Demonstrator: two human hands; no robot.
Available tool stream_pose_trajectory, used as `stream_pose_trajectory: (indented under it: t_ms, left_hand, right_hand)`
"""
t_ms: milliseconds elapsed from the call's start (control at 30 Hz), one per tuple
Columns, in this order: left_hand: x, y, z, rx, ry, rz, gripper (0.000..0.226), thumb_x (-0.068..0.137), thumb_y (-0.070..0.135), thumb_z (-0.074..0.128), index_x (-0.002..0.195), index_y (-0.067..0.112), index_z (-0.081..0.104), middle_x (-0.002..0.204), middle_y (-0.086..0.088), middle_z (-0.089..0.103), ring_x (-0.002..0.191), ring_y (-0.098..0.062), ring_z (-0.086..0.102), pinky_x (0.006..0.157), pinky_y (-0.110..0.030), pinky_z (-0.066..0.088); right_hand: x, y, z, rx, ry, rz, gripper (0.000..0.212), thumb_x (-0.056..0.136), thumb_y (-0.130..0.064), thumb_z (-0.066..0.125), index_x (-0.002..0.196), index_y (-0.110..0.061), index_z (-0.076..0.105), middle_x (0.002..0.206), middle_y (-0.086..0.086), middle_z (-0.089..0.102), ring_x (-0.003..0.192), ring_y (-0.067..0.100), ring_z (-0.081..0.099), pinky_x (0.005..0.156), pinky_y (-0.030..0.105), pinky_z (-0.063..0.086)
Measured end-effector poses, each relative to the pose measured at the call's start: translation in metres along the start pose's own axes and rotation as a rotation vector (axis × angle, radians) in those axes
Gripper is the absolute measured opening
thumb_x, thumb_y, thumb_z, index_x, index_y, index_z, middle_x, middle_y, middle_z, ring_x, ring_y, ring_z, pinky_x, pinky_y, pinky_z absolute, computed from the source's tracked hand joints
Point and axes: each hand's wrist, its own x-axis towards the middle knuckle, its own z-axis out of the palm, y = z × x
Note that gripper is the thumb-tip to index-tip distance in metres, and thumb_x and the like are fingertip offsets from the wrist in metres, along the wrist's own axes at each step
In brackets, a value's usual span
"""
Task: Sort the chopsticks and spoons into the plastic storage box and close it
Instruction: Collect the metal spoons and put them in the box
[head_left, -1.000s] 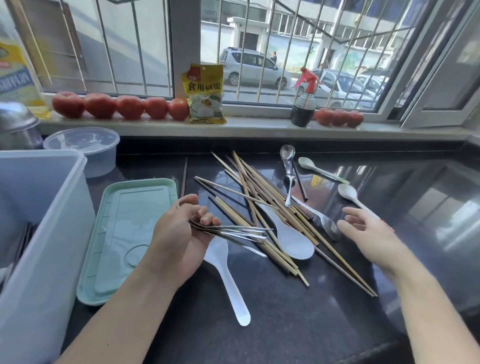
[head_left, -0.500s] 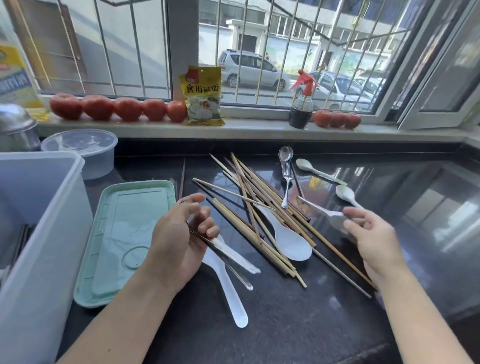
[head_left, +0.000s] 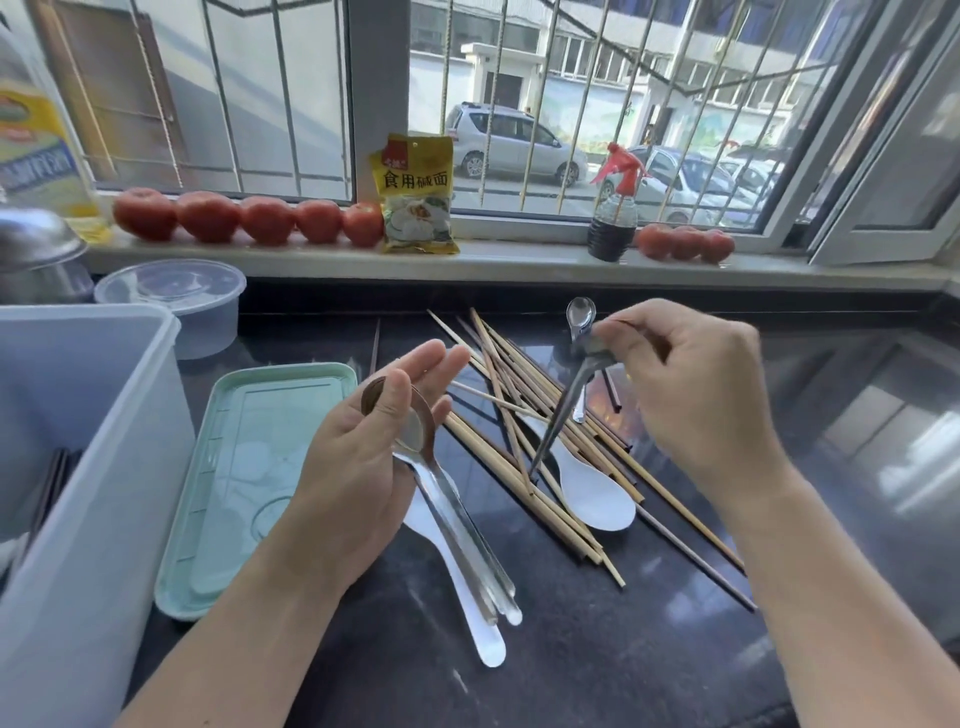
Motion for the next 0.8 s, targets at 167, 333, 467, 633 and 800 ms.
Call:
stream_pose_trajectory:
  t_ms: [167, 333, 467, 633, 800]
  left_hand:
    - [-0.002, 0.000, -0.012, -0.019, -0.216, -0.016, 0.042, 0.102, 0.029, 0.044, 0.135, 0.014, 0.067, 0.158, 0.005, 0.047, 0.149, -0.013, 0.038, 0.123, -0.044, 0.027]
    - [-0.009, 0.003, -0.003, -0.026, -0.274, -0.086, 0.043, 0.102, 0.028, 0.048, 0.142, 0.024, 0.059, 0.144, 0.002, 0.062, 0.128, -0.012, 0.060, 0.094, -0.025, 0.055]
    - [-0.006, 0.004, -0.001, -0.068, -0.204, -0.106, 0.047, 0.102, 0.021, 0.038, 0.143, 0.042, 0.047, 0.104, 0.014, 0.078, 0.101, -0.007, 0.074, 0.075, -0.026, 0.061]
    - [-0.003, -0.003, -0.003, -0.125, -0.231, -0.278, 0.054, 0.106, 0.021, 0.043, 0.155, 0.042, 0.037, 0.112, -0.015, 0.071, 0.094, -0.031, 0.064, 0.084, -0.055, 0.059]
    - [-0.002, -0.007, -0.004, -0.147, -0.226, -0.356, 0.046, 0.109, 0.021, 0.038, 0.153, 0.032, 0.042, 0.125, -0.015, 0.071, 0.109, -0.038, 0.070, 0.082, -0.054, 0.060]
  right_hand:
    - [0.018, -0.030, 0.043, -0.317, -0.587, -0.014, 0.032, 0.098, -0.041, 0.058, 0.076, -0.020, 0.069, 0.061, -0.005, 0.058, 0.062, 0.015, 0.054, 0.057, 0.033, 0.040]
    - [0.019, -0.055, 0.066, 0.205, -0.875, 0.273, 0.040, 0.104, -0.034, 0.051, 0.073, -0.014, 0.065, 0.050, -0.003, 0.059, 0.045, 0.013, 0.060, 0.049, 0.026, 0.048]
    - [0.011, -0.055, 0.076, 0.540, -0.938, 0.495, 0.056, 0.104, -0.051, 0.044, 0.073, -0.008, 0.063, 0.062, 0.008, 0.052, 0.048, 0.016, 0.057, 0.056, 0.029, 0.055]
    - [0.009, -0.047, 0.082, 0.476, -0.897, 0.488, 0.057, 0.105, -0.048, 0.043, 0.073, -0.008, 0.069, 0.050, -0.001, 0.051, 0.046, 0.015, 0.049, 0.053, 0.031, 0.052]
    - [0.008, -0.039, 0.090, 0.345, -0.870, 0.495, 0.059, 0.103, -0.053, 0.045, 0.081, -0.004, 0.070, 0.056, 0.003, 0.047, 0.044, 0.016, 0.041, 0.042, 0.027, 0.037]
